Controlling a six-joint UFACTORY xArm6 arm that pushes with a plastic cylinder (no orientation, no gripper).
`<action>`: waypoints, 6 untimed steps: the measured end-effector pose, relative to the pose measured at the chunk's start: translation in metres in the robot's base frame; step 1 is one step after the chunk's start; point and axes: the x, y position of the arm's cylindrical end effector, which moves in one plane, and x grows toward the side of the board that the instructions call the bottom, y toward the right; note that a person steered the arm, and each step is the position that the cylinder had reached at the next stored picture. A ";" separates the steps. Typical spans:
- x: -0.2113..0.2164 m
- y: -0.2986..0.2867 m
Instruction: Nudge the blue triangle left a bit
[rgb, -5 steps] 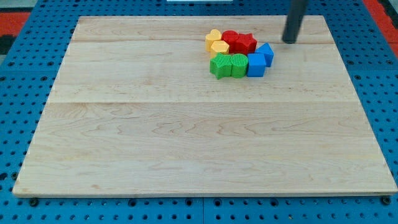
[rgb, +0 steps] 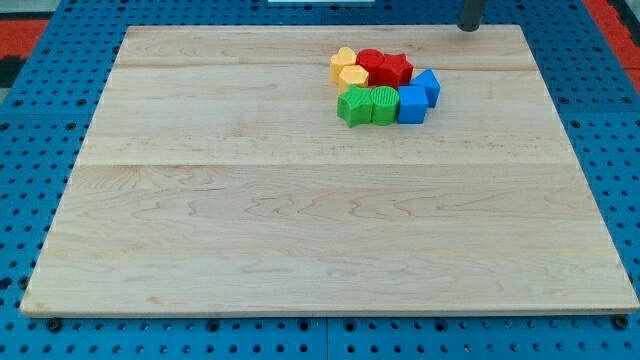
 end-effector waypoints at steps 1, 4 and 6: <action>0.012 -0.013; 0.141 0.000; 0.162 -0.031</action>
